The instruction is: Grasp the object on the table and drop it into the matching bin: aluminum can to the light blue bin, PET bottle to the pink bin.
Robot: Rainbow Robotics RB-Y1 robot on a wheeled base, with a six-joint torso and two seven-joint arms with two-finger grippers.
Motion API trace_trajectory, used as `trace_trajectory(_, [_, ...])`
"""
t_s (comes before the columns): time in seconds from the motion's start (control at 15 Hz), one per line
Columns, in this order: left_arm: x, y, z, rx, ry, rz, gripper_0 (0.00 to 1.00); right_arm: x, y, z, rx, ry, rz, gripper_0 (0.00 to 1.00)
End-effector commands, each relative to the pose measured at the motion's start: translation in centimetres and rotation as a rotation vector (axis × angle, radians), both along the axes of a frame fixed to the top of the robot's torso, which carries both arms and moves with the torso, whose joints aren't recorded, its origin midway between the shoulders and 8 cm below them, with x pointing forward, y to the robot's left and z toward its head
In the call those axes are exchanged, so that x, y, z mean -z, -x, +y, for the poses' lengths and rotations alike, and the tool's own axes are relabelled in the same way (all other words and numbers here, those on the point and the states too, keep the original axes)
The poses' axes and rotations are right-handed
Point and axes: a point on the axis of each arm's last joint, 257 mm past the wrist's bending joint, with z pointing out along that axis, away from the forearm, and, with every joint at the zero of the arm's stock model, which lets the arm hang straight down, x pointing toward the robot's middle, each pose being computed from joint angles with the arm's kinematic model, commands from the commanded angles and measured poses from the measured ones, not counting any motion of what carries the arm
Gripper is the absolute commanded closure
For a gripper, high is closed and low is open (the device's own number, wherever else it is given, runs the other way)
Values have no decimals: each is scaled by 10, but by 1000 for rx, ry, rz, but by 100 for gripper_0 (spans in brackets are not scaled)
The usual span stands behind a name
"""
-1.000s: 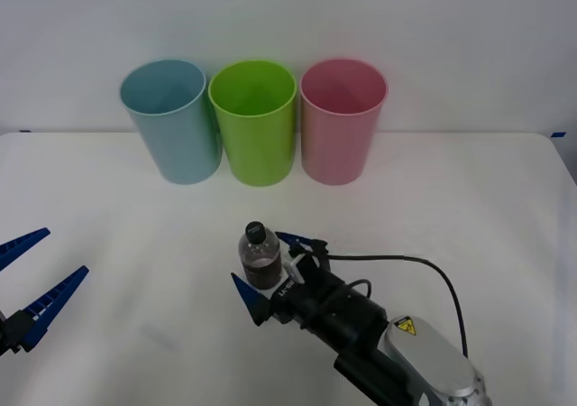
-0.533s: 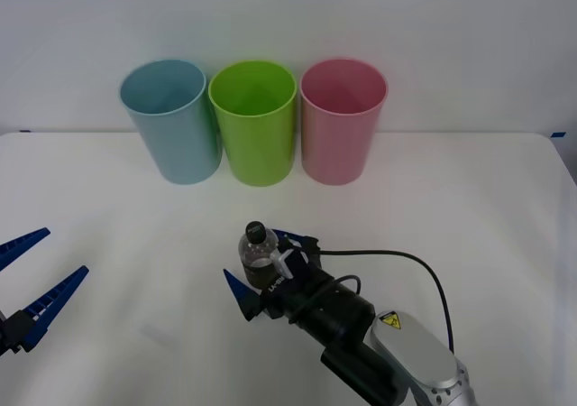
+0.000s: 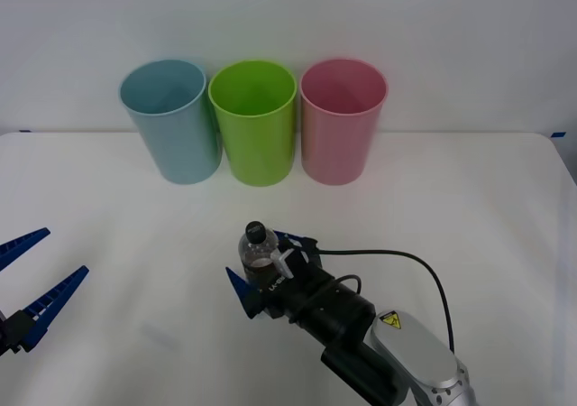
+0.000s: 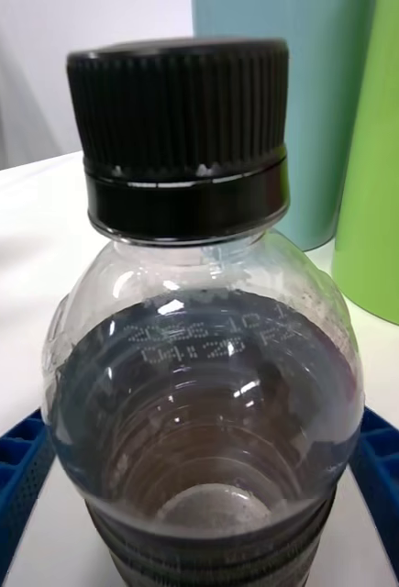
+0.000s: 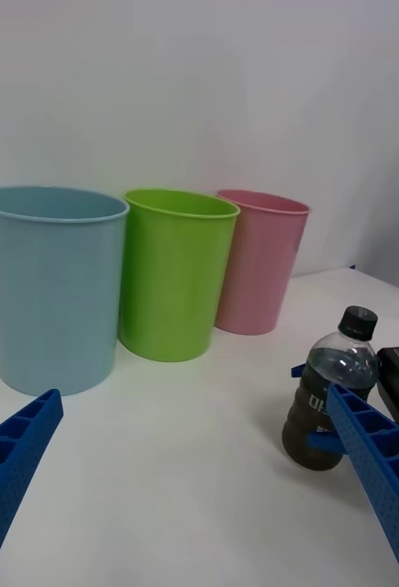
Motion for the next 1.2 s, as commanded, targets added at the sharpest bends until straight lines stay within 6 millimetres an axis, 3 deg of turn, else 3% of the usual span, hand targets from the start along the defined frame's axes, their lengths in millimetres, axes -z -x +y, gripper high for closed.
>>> trace_trajectory(0.07, [0, 0, 0, 0, 0, 0, 0, 0, 1, 1, -5, 1, -3, 100])
trace_trajectory(0.6, [0, 0, 0, 0, 0, 0, 0, -7, 0, 1, -9, -8, -11, 100])
trace_trajectory(0.87, [0, 0, 0, 0, 0, 0, 0, -28, -2, -10, -13, -20, -46, 100])
trace_trajectory(1.2, [0, 0, 0, 0, 0, 0, 0, -71, -1, -36, -34, -86, -62, 100])
